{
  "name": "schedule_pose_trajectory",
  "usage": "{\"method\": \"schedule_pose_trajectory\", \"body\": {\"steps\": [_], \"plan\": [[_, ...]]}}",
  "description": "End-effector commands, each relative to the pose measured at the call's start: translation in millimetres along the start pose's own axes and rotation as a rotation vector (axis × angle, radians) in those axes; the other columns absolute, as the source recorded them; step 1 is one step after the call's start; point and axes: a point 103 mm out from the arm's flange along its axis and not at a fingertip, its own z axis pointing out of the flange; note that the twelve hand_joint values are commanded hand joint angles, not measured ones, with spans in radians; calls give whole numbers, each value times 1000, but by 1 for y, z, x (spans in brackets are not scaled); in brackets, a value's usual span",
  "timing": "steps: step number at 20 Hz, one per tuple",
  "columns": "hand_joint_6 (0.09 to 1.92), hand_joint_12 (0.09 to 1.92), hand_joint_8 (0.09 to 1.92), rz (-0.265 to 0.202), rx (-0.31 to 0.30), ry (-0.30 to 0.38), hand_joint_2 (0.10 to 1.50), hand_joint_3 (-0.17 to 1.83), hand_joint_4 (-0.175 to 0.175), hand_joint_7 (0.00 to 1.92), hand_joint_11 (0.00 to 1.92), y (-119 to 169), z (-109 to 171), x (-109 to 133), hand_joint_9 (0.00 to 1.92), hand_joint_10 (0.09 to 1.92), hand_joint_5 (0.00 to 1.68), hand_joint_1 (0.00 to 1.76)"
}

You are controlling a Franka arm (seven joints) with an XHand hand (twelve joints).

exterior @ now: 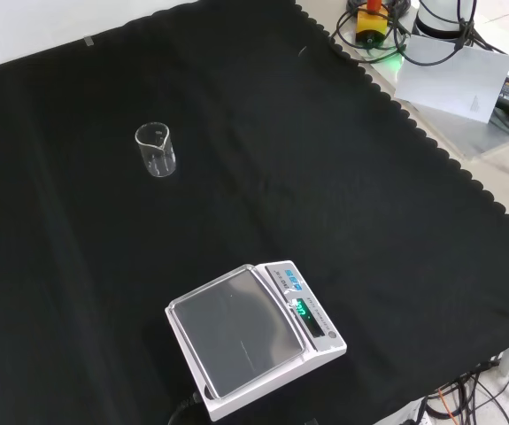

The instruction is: Pick up the beaker.

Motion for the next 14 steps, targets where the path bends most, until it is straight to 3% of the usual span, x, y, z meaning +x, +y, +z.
{"method": "schedule_pose_trajectory", "body": {"steps": [1,5,8,14], "plan": [[87,1219,805,0,-11,-9,622,446,-20,185,10,0,0,0,151,890,174,689],[87,1144,759,3,-11,-28,675,349,-28,202,0,-1,1,15,121,883,207,660],[87,1139,756,11,-6,-18,680,340,-27,203,0,-2,0,3,118,882,205,660],[87,1134,754,24,5,-13,683,333,-25,200,0,22,29,36,115,881,193,663]]}}
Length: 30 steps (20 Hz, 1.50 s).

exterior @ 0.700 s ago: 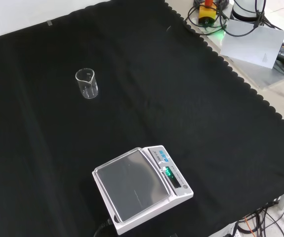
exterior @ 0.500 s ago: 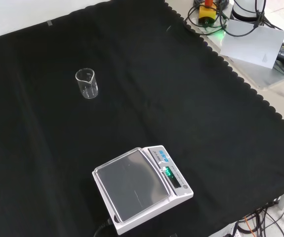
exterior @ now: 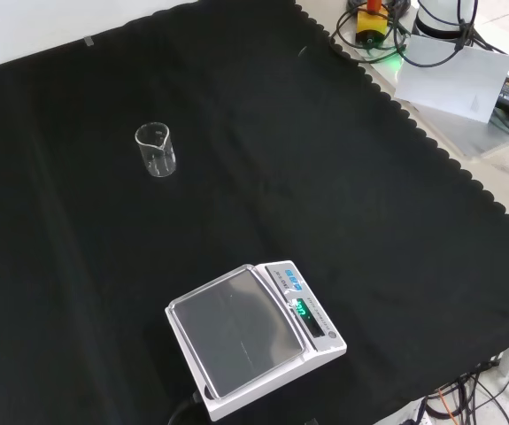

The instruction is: Pick up the beaker.

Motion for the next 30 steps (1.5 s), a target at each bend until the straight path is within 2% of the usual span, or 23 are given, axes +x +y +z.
{"method": "schedule_pose_trajectory", "body": {"steps": [1,7,15,17,21,24,27,30], "plan": [[87,1134,754,39,-29,-4,684,332,-25,199,0,15,23,27,115,881,190,663],[87,1132,750,19,-34,6,686,325,-23,188,0,88,59,27,116,882,177,675],[87,1132,749,8,38,51,689,319,-22,182,0,185,120,21,124,883,168,686],[87,1132,749,4,59,60,689,318,-22,180,0,201,137,10,124,883,167,688],[87,1134,746,1,115,71,690,315,-22,171,0,227,172,18,125,882,165,690],[87,1127,743,0,144,72,688,309,-20,154,0,234,194,24,125,880,159,667],[87,1092,741,21,164,64,683,291,-13,125,0,239,211,27,118,875,136,639],[87,1008,727,39,168,78,688,261,0,77,0,242,225,13,98,869,92,618]]}}
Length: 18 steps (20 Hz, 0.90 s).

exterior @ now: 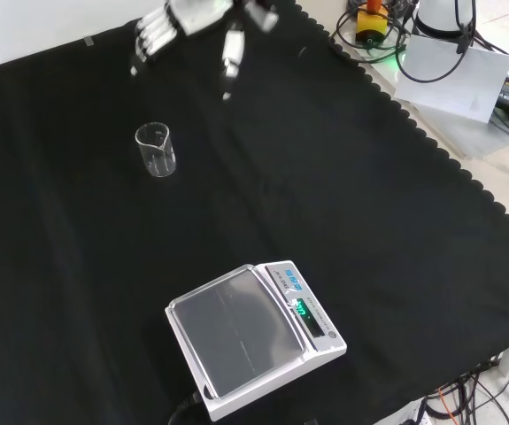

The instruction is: Pick up the beaker.

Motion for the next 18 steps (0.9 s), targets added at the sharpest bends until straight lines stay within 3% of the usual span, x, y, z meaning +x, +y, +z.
{"method": "schedule_pose_trajectory", "body": {"steps": [1,7,18], "plan": [[87,989,722,37,-8,64,689,254,4,64,0,55,43,-14,92,868,77,614],[87,928,701,87,43,98,695,230,11,32,0,66,74,-43,72,865,47,606],[87,911,697,132,103,102,697,223,14,30,0,77,113,-65,67,864,41,604]]}}
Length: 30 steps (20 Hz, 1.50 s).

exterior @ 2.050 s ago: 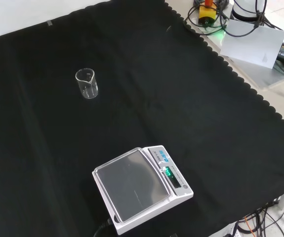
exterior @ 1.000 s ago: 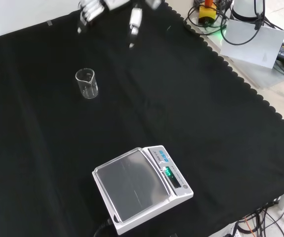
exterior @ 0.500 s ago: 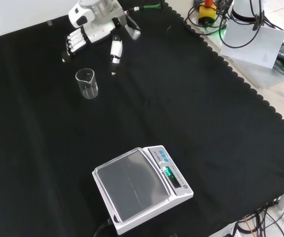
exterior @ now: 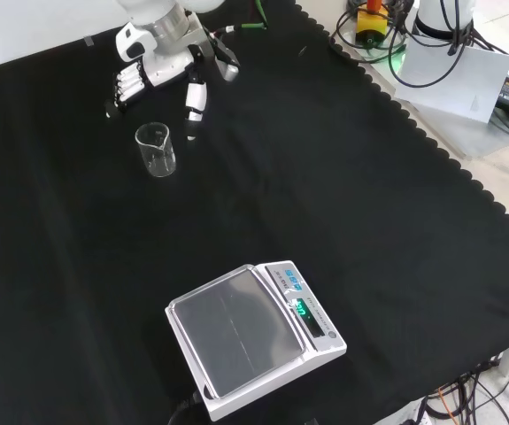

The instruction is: Pick up the beaker.

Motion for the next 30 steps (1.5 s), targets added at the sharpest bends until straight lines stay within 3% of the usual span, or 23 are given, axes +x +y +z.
{"method": "schedule_pose_trajectory", "body": {"steps": [1,10,17,19,22,27,30], "plan": [[87,910,697,31,32,10,697,222,14,31,0,13,19,-14,67,864,41,604],[87,858,629,46,76,14,705,201,32,1,0,35,47,-24,47,859,4,600],[87,540,360,57,126,2,722,140,56,0,0,43,65,-24,0,726,0,588],[87,506,364,56,129,-1,727,129,59,0,0,44,70,-22,0,709,0,590],[87,712,485,53,130,-13,746,121,57,22,0,45,73,-18,8,773,42,658],[87,1379,685,63,107,-28,755,182,53,124,0,45,75,-15,178,855,245,824],[106,1436,822,71,72,-34,682,473,43,265,293,44,74,-14,453,809,397,954]]}}
